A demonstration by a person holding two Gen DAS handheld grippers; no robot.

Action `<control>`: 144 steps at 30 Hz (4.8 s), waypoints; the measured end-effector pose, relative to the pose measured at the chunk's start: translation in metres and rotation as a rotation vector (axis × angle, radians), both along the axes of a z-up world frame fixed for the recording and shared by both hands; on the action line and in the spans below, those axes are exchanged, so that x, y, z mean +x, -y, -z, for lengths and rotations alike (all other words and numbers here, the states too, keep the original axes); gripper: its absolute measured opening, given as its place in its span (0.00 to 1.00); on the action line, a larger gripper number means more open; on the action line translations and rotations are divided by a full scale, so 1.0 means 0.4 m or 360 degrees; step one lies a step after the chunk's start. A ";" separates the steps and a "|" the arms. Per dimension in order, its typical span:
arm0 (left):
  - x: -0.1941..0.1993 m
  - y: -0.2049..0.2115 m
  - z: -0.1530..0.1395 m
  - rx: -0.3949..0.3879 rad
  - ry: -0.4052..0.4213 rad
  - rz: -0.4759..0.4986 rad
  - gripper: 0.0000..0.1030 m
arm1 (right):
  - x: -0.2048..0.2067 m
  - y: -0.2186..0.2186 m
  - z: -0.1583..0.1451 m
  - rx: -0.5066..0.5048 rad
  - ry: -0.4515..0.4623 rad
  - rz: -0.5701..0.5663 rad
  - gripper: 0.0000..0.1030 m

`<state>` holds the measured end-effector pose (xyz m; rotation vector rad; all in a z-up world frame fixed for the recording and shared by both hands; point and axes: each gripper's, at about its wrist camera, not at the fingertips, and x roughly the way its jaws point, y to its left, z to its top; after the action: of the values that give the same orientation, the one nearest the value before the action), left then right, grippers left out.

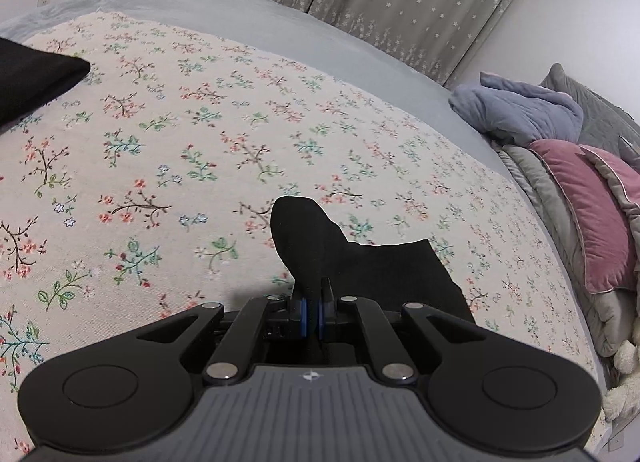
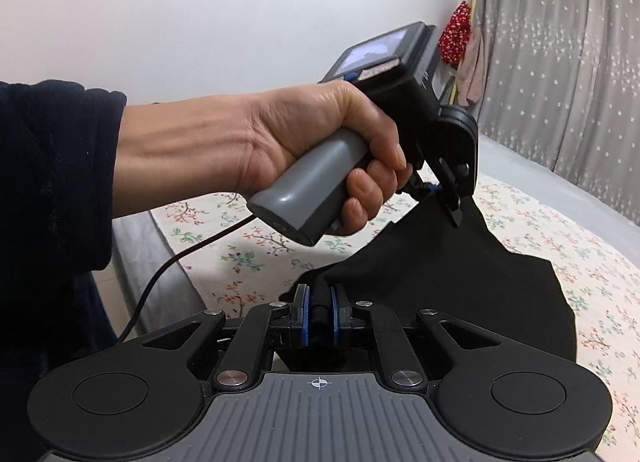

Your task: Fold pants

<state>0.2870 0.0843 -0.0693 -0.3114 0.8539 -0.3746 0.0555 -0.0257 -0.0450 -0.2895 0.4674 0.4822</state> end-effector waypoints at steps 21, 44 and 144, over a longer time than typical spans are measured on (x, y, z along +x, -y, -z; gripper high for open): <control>0.012 -0.069 0.044 0.0046 -0.0050 -0.0144 0.39 | 0.063 -0.043 0.043 0.0108 -0.0156 -0.0016 0.27; -0.237 0.045 -0.036 0.0271 0.0242 -0.0029 0.55 | 0.172 0.442 -0.007 0.0479 -0.0472 0.0607 0.24; -0.185 -0.073 0.077 0.0107 -0.0381 -0.0104 0.86 | 0.247 0.635 0.114 0.1209 -0.0968 0.0601 0.59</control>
<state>0.2129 0.1137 -0.1000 -0.3250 1.0860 -0.2499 0.1543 -0.2797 -0.0905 0.6899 0.8664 0.3385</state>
